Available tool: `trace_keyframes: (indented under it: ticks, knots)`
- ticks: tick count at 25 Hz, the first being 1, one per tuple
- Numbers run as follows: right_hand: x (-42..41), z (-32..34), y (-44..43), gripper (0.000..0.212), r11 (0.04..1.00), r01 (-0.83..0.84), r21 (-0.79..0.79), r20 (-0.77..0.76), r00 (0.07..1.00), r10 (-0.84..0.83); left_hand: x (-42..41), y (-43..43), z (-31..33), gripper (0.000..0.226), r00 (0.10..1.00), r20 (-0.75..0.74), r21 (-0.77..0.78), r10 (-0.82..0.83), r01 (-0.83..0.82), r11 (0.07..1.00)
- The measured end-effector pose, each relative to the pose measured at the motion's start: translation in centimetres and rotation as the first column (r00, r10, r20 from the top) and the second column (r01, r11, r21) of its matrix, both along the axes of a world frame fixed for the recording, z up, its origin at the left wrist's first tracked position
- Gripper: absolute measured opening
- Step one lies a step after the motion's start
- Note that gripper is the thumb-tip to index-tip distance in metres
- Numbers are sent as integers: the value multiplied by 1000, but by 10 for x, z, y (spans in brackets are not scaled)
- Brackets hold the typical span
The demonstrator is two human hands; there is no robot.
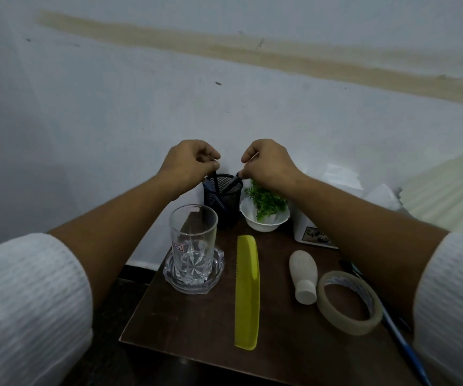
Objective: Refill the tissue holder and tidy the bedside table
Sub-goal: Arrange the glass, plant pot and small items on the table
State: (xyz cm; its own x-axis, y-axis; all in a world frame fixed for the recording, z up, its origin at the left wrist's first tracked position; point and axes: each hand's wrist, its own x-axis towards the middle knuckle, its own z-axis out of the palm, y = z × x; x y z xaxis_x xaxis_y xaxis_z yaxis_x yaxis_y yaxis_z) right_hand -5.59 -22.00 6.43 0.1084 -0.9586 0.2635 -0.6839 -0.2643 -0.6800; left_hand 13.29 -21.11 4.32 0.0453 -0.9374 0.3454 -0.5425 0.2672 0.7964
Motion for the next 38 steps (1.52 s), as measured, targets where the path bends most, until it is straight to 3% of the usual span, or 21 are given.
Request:
trace_keyframes:
  ticks: [5, 11, 14, 18, 24, 27, 32, 38]
  knots:
    - [6, -1, -8, 25, 993, 36, -115, 82, 996, -27, 3, -4, -1, 12, 995, 82, -20, 52, -50, 999]
    - [6, 9, -2, 33, 997, 11, -80, 108, 994, -2, 4, 14, 8, 21, 992, 73, -93, 107, -100, 991]
    - [-13, 27, 26, 34, 998, 16, -65, 200, 980, -3, -3, 40, 30, 19, 995, 59, -139, 77, -68, 988]
    - [-58, 46, 87, 19, 997, -60, -49, 178, 982, 68, -39, 94, 63, 15, 995, 94, -205, -35, 54, 977]
    - [-143, 34, 189, 11, 999, 34, -13, -52, 998, -35, -126, 164, 34, 9, 955, 67, -77, -289, 294, 953]
    - [-173, 4, 230, 10, 987, 130, 93, -210, 972, -108, -172, 190, -9, 7, 926, 158, 41, -344, 342, 939]
    - [-185, -65, 244, 12, 946, 308, 105, -439, 867, -234, -212, 215, -68, 18, 836, 489, 73, -250, 246, 966]
    - [-184, -98, 245, 24, 949, 311, 50, -588, 777, -224, -214, 213, -81, 22, 766, 628, 29, -141, 158, 987]
